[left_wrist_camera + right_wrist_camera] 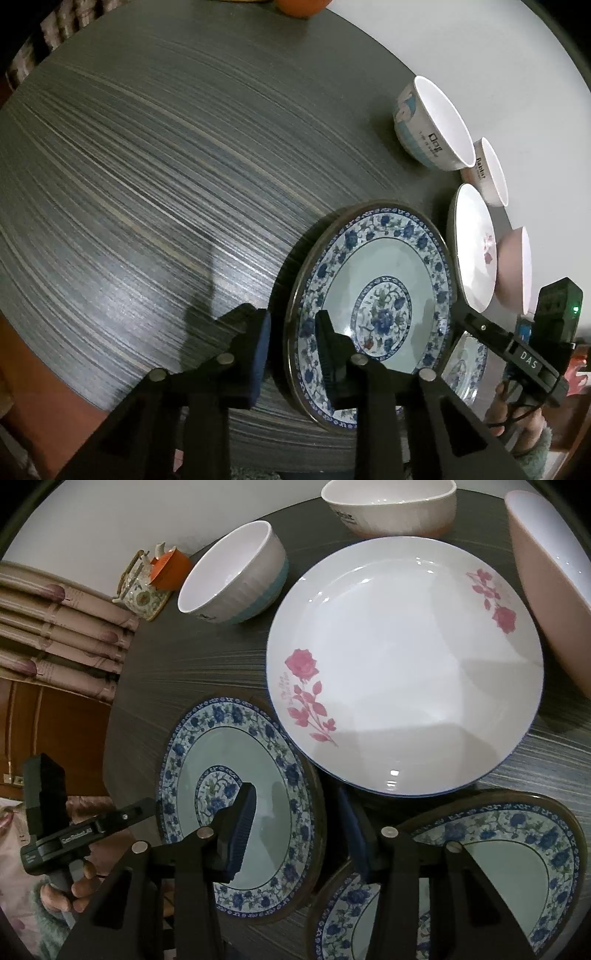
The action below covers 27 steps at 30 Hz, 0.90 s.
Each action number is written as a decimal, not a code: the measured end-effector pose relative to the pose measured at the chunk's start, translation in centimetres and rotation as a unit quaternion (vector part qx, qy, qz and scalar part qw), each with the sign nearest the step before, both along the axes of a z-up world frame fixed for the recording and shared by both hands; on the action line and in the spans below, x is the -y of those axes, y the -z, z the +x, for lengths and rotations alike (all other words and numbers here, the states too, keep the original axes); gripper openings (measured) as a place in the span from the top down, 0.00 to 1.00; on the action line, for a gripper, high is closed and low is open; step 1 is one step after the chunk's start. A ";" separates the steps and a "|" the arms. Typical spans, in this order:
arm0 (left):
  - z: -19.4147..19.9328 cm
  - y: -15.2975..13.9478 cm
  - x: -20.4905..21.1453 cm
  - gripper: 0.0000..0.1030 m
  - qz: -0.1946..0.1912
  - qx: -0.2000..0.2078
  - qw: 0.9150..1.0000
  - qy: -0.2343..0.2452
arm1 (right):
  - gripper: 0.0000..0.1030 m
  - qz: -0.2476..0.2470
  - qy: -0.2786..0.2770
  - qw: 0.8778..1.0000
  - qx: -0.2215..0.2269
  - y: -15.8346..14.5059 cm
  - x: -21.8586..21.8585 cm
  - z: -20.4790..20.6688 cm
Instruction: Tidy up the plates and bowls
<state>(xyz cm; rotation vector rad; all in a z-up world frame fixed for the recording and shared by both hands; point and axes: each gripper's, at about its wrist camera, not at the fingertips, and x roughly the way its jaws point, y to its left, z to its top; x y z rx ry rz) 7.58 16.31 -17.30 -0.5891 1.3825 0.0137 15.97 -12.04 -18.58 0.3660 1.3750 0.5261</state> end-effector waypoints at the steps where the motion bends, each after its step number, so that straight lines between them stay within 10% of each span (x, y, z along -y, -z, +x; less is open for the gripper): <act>1: 0.1 0.2 0.0 0.79 -0.001 -0.002 1.000 0.000 | 0.60 -0.001 -0.001 1.000 0.001 0.0 -0.1 0.0; 14: 0.9 1.1 0.7 0.83 0.001 -0.005 1.000 0.011 | 0.84 -0.030 -0.011 0.999 0.012 0.5 -0.6 0.4; 27: 0.7 -0.9 -1.0 0.83 0.038 0.023 0.999 0.006 | 0.88 -0.029 -0.004 0.999 0.018 0.0 -1.6 -1.4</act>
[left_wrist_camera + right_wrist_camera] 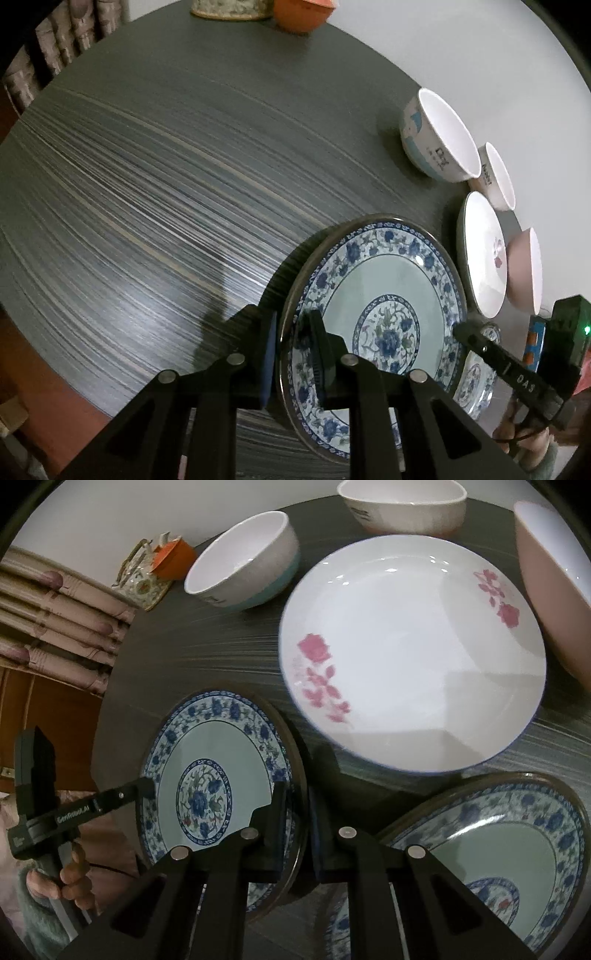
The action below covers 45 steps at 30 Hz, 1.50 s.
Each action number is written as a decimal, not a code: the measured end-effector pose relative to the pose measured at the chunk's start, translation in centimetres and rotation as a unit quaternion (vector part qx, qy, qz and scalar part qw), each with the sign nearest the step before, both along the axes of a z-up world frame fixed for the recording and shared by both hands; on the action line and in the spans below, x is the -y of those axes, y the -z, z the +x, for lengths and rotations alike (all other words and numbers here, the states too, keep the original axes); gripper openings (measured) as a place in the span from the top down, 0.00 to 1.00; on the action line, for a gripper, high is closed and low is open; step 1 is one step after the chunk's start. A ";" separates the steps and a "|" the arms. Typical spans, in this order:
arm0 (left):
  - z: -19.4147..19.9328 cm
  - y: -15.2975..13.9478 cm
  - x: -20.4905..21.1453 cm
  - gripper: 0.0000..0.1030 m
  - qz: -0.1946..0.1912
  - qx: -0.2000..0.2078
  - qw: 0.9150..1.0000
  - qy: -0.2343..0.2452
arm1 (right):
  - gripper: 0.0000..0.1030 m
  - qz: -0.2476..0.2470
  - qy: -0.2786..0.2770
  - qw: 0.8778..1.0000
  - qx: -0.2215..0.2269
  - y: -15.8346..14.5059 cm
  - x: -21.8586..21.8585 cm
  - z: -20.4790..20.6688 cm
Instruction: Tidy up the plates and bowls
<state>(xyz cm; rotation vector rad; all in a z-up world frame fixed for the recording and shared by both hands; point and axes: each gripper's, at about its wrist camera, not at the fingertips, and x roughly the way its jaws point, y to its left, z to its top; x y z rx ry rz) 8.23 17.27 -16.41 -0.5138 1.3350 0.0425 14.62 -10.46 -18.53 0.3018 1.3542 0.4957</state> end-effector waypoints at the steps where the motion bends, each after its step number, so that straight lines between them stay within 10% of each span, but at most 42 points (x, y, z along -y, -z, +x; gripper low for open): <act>1: -0.1 -0.1 -0.3 0.83 0.000 0.002 1.000 -0.001 | 0.88 -0.001 -0.002 1.000 0.005 -0.3 -0.3 -0.2; 39: -1.1 1.1 -5.5 0.79 0.036 0.029 0.998 -0.048 | 0.85 0.004 0.010 1.000 0.026 0.8 -7.0 -5.3; 45: -1.9 0.6 -6.4 0.74 0.046 0.045 0.996 -0.057 | 0.66 0.012 0.017 0.999 0.024 0.7 -6.4 -5.7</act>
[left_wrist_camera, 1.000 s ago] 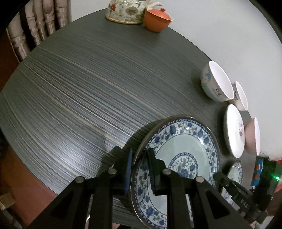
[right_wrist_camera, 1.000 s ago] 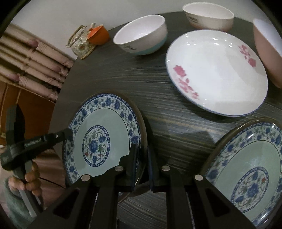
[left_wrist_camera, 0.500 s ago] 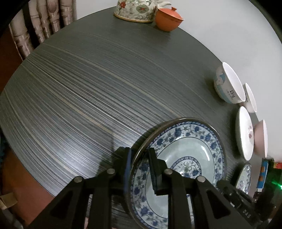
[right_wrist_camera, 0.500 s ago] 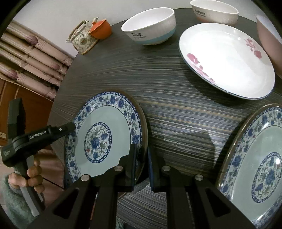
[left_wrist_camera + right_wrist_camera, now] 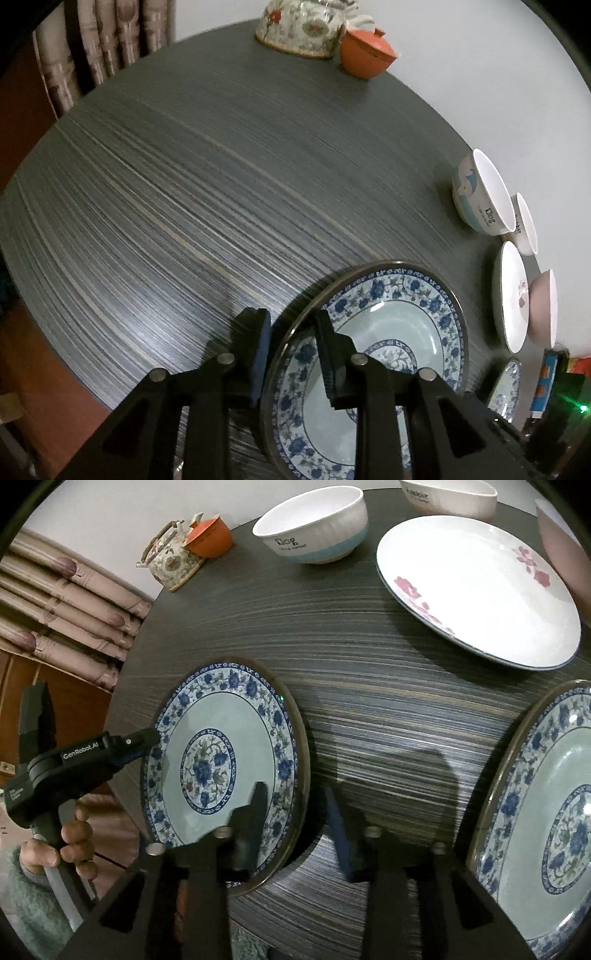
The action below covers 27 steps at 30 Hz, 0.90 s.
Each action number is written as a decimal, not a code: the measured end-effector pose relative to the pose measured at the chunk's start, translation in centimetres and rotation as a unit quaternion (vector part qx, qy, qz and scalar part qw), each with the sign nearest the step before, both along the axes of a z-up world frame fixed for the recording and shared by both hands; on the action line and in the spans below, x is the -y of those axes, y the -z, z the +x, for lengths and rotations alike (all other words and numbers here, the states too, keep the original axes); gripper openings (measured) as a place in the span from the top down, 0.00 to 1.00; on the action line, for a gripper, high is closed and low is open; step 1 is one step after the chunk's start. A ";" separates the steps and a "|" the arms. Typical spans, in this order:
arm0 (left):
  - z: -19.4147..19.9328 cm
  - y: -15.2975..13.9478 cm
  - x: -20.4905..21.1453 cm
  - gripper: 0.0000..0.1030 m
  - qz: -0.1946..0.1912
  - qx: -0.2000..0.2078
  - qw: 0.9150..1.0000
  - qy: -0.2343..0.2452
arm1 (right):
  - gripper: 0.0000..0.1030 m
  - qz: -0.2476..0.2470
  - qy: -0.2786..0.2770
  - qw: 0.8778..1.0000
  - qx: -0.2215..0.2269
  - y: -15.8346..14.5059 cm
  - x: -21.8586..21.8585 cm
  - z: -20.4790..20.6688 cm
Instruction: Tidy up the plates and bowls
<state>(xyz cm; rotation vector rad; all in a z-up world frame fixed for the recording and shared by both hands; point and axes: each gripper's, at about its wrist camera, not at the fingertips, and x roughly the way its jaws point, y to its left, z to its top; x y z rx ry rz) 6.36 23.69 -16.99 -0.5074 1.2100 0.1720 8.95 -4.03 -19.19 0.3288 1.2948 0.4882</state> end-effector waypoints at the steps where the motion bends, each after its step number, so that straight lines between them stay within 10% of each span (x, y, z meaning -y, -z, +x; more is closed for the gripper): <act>1: -0.2 -0.5 0.0 0.72 0.006 0.014 1.000 0.000 | 0.65 0.001 0.003 1.000 0.003 -0.1 0.2 -0.1; 10: -2.6 -5.4 2.0 0.72 0.021 0.129 0.990 0.042 | 0.60 0.027 0.010 0.999 0.032 -2.2 3.6 -1.1; 27: -4.3 -7.0 16.2 0.72 -0.006 0.129 0.979 0.159 | 0.59 0.042 0.062 0.994 0.082 -5.5 14.4 -6.5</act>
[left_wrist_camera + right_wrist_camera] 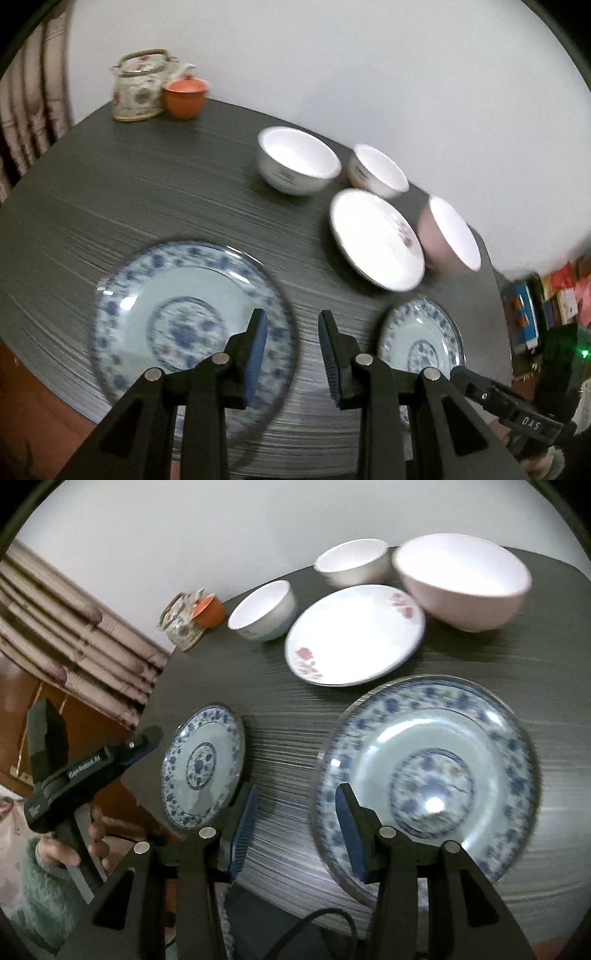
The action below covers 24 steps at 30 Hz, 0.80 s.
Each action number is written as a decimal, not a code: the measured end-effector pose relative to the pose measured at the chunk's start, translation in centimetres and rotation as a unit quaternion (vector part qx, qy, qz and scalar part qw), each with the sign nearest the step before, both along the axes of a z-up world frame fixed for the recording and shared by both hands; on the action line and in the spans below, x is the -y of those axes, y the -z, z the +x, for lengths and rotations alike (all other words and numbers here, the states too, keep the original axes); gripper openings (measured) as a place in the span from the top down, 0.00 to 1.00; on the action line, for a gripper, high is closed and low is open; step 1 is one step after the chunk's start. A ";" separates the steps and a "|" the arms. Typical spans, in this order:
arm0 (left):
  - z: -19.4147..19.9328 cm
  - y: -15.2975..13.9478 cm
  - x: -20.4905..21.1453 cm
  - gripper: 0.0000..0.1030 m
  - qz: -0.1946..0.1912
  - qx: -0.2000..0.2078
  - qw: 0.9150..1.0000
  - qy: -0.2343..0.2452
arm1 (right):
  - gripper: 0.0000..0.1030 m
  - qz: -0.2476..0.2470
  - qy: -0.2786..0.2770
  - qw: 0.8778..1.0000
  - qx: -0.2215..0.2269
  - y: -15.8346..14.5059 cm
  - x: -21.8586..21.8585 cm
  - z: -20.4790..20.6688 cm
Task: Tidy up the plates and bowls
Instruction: 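Open the left gripper and grasp the small blue-and-white plate rim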
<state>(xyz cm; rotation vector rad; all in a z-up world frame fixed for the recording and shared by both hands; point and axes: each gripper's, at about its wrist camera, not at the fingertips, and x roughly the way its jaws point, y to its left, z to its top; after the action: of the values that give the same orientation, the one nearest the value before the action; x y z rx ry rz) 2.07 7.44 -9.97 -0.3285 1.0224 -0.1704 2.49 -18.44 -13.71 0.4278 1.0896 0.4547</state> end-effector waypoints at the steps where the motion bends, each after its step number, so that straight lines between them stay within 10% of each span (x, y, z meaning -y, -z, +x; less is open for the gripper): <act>1: -0.1 0.1 0.7 0.72 -0.003 -0.005 1.000 0.005 | 0.59 0.000 0.005 1.000 0.000 0.1 0.4 -0.3; 24: 0.6 5.5 7.6 0.72 -0.079 -0.115 0.989 0.048 | 0.60 0.005 0.098 0.994 -0.042 4.9 13.5 -3.0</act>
<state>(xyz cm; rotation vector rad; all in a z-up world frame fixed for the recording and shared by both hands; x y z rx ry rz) 2.64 -0.18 -15.51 -0.4508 1.2569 -0.3073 -0.49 -31.96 -18.59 0.5605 1.1141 0.2700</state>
